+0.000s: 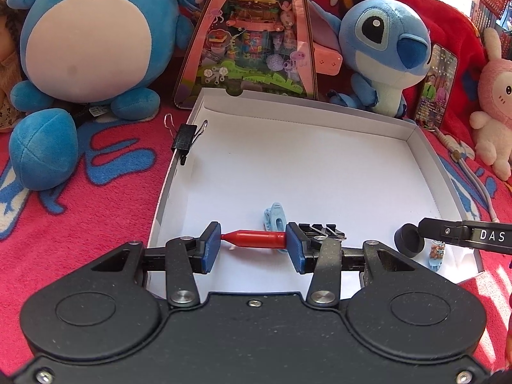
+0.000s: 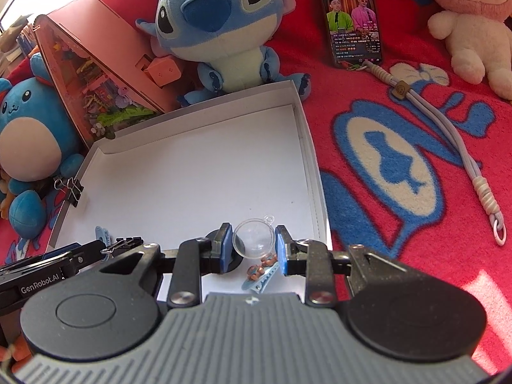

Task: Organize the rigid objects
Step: 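Open both tools to drop the crayon and dome in the box, withdraw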

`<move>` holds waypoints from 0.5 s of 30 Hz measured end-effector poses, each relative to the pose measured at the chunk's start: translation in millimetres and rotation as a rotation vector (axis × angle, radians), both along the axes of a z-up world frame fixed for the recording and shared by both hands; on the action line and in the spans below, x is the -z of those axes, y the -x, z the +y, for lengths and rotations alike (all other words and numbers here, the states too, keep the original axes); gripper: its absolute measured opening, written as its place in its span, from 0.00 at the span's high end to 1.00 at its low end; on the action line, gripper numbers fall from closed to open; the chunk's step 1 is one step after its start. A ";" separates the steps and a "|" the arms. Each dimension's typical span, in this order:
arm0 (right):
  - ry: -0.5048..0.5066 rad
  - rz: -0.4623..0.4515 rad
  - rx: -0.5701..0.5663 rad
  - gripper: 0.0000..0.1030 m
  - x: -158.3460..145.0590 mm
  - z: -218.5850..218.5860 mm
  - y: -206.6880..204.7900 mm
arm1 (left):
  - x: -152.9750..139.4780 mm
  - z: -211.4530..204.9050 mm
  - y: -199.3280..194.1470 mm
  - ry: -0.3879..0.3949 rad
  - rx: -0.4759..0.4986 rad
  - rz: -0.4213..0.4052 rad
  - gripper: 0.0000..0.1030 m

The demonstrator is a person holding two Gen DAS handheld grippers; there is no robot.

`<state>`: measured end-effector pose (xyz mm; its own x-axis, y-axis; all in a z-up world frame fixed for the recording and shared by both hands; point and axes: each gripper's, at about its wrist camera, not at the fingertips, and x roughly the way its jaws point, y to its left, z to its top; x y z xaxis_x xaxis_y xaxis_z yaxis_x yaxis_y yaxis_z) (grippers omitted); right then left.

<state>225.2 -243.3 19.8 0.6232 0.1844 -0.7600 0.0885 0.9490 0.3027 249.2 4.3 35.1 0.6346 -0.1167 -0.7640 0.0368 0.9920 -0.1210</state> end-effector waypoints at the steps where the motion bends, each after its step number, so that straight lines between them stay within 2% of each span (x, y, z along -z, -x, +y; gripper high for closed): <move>1: -0.002 0.001 0.001 0.67 0.3 -0.2 -0.1 | -1.2 1.3 -0.2 -0.004 -0.004 -0.008 0.59; 6: 0.002 0.001 -0.005 0.67 0.3 0.1 -0.4 | -1.6 4.5 -0.7 -0.062 -0.030 -0.022 0.59; 15: 0.001 0.001 -0.010 0.65 -0.1 0.8 -0.6 | 4.8 4.0 -1.5 -0.045 -0.017 -0.006 0.59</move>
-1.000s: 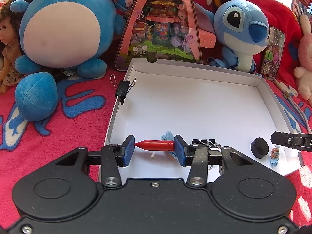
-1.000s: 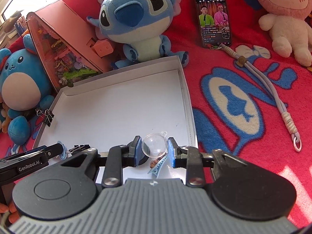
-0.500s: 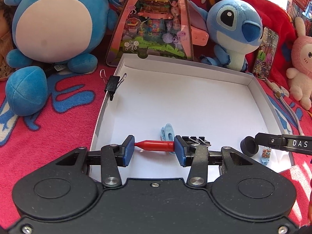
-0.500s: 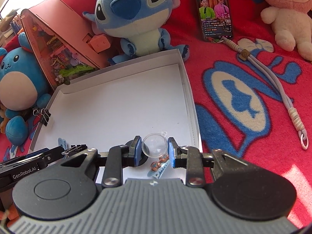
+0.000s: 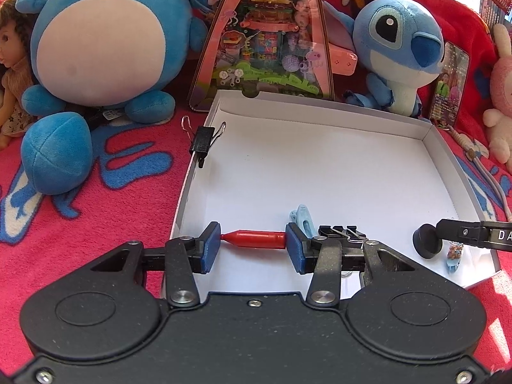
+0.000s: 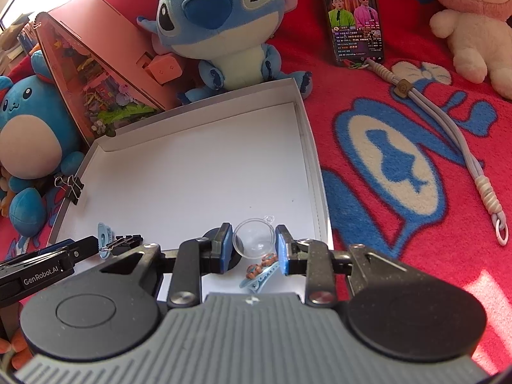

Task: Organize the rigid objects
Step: 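Open both tools to drop the crayon and dome in the box, withdraw, then lower the left tool onto the second red crayon and close it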

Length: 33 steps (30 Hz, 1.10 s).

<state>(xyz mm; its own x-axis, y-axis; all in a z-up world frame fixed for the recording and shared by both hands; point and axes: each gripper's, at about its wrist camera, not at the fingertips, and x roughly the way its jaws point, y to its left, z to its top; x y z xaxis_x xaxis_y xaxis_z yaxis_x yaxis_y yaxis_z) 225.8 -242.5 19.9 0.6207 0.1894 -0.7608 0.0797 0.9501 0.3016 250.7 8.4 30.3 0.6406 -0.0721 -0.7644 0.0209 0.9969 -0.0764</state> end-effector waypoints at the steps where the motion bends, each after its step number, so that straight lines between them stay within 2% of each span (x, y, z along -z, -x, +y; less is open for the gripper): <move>1: 0.000 0.000 0.000 0.65 0.0 0.0 0.0 | 0.0 -0.5 0.1 0.003 0.003 0.000 0.59; 4: 0.000 -0.002 -0.002 0.65 0.1 0.1 0.4 | 0.4 -2.3 1.1 -0.001 0.008 -0.003 0.58; 7: -0.004 -0.006 -0.003 0.63 0.2 -0.4 1.8 | 0.2 -2.0 3.7 0.001 0.009 -0.005 0.53; 10: -0.008 -0.014 -0.003 0.46 -0.8 -1.5 4.5 | -2.5 1.4 10.1 0.014 0.006 -0.010 0.40; 12: -0.006 -0.027 -0.010 0.46 -3.0 -2.0 8.1 | -5.0 3.4 15.4 0.021 0.015 -0.022 0.35; 17: 0.003 -0.076 -0.032 0.34 -12.6 -3.0 17.7 | -15.0 5.5 32.5 0.017 0.037 -0.059 0.27; 20: -0.024 -0.103 -0.041 0.28 -17.8 -6.8 25.1 | -20.8 4.9 45.5 0.015 0.059 -0.086 0.26; 25: -0.036 -0.140 -0.066 0.23 -21.5 -9.3 43.5 | -28.7 1.8 71.3 0.024 0.106 -0.125 0.25; 33: 0.034 -0.235 -0.138 0.16 -29.6 -4.5 85.4 | -31.7 -4.8 113.8 0.049 0.180 -0.149 0.24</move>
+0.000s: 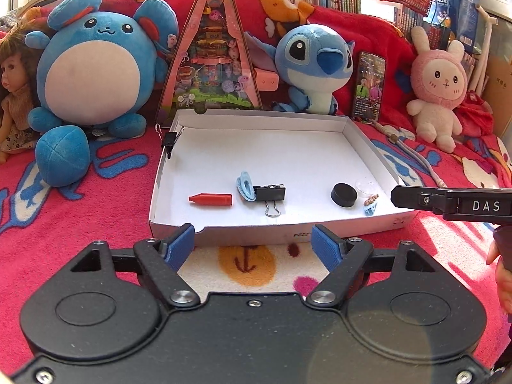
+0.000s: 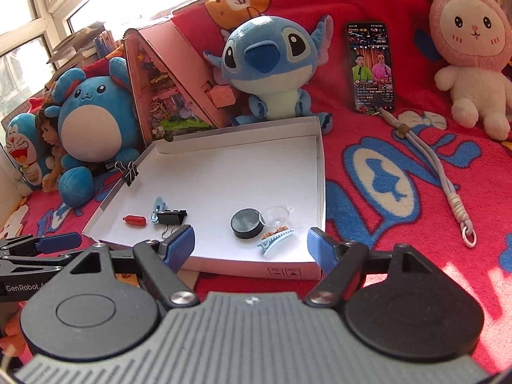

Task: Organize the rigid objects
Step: 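Lower the left tool onto the second red crayon and close it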

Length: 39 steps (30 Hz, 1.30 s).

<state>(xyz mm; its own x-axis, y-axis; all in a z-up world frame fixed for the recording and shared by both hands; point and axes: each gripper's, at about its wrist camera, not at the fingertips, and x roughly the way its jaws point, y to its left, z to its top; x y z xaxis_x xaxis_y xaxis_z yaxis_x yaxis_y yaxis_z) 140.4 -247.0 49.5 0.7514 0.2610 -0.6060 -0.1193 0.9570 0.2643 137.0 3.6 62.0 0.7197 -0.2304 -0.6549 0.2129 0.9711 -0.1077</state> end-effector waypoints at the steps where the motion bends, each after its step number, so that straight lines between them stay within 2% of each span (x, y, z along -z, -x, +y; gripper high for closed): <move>1: 0.014 -0.017 -0.011 0.15 -1.0 1.6 7.0 | 0.9 -0.9 6.3 0.000 0.010 0.000 0.24; 15: 0.191 -0.170 -0.083 0.05 1.4 20.8 74.8 | 9.6 -9.8 60.6 0.007 0.068 -0.018 0.22; 21: 0.246 -0.202 -0.105 0.03 7.5 26.7 95.9 | 18.2 -11.7 78.7 -0.028 0.095 -0.017 0.21; 26: 0.248 -0.190 -0.106 0.02 14.1 27.2 113.0 | 23.3 -9.3 94.7 -0.039 0.113 -0.004 0.21; 33: 0.236 -0.165 -0.103 0.02 26.4 16.8 157.4 | 22.8 -5.4 130.2 -0.059 0.186 0.007 0.24; 36: 0.265 -0.164 -0.095 0.02 31.2 13.3 167.5 | 20.0 -9.1 143.2 -0.053 0.232 0.007 0.33; 38: 0.267 -0.163 -0.092 0.02 33.3 11.2 170.7 | 17.9 -12.8 150.1 -0.033 0.279 0.026 0.55; 39: 0.262 -0.159 -0.092 0.03 34.3 9.8 171.3 | 17.0 -15.3 152.8 -0.017 0.303 0.042 0.58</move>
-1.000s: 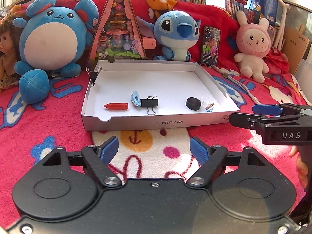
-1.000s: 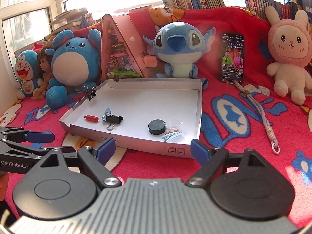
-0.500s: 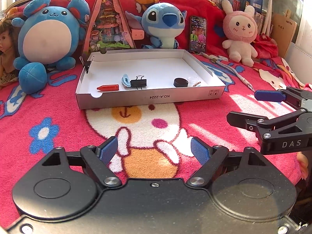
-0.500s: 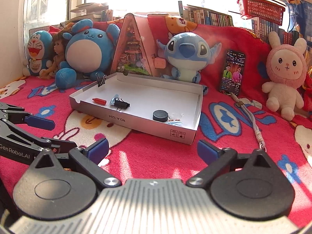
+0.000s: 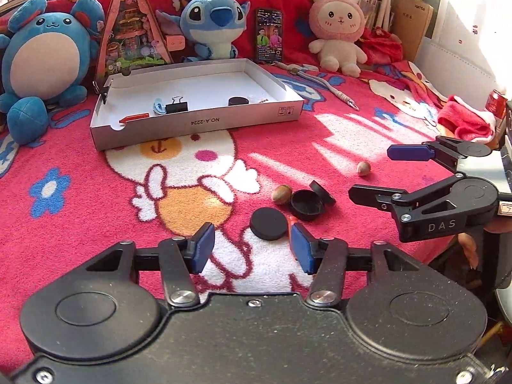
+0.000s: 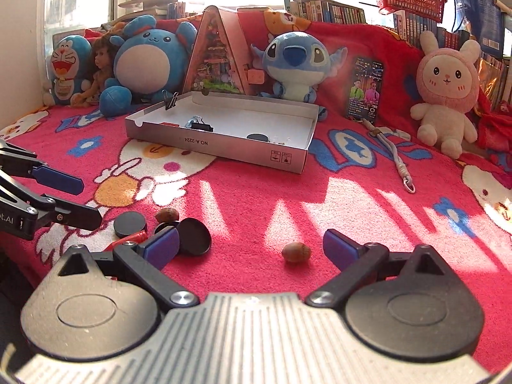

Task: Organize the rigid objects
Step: 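Lower the left tool onto the second red crayon and close it, then lift the crayon with the left tool while the right tool grasps a black cap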

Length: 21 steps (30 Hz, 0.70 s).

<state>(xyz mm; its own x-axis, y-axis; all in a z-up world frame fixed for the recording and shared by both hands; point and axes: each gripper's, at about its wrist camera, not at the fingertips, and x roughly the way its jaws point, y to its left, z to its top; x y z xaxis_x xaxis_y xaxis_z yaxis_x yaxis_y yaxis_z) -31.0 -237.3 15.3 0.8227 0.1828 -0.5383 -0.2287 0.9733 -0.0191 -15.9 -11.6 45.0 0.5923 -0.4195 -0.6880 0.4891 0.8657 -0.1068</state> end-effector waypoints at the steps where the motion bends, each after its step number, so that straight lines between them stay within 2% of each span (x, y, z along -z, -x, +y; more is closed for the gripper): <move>1: -0.002 0.001 0.001 0.03 0.7 -0.8 0.6 | -0.6 -2.3 2.1 0.014 0.018 0.015 0.61; 4: -0.006 0.001 0.009 0.04 3.1 -2.2 2.5 | 0.2 -11.5 7.0 0.031 0.063 0.033 0.72; 10: -0.001 0.003 0.003 0.07 6.0 -0.1 5.1 | 12.9 -29.8 4.5 -0.006 0.059 0.031 0.79; 12: 0.003 0.013 -0.005 0.11 7.4 1.5 5.7 | 19.8 -33.8 0.0 -0.020 0.044 0.036 0.83; 14: 0.008 0.023 -0.011 0.22 9.0 3.3 6.7 | 23.3 -35.1 -2.3 -0.030 0.028 0.038 0.90; 17: 0.014 0.034 -0.022 0.32 11.4 6.8 7.7 | 22.3 -31.4 -3.2 -0.041 0.029 0.024 0.90; 21: 0.008 0.039 -0.045 0.36 13.6 12.6 7.0 | 20.6 -18.1 -5.4 -0.077 0.000 0.008 0.90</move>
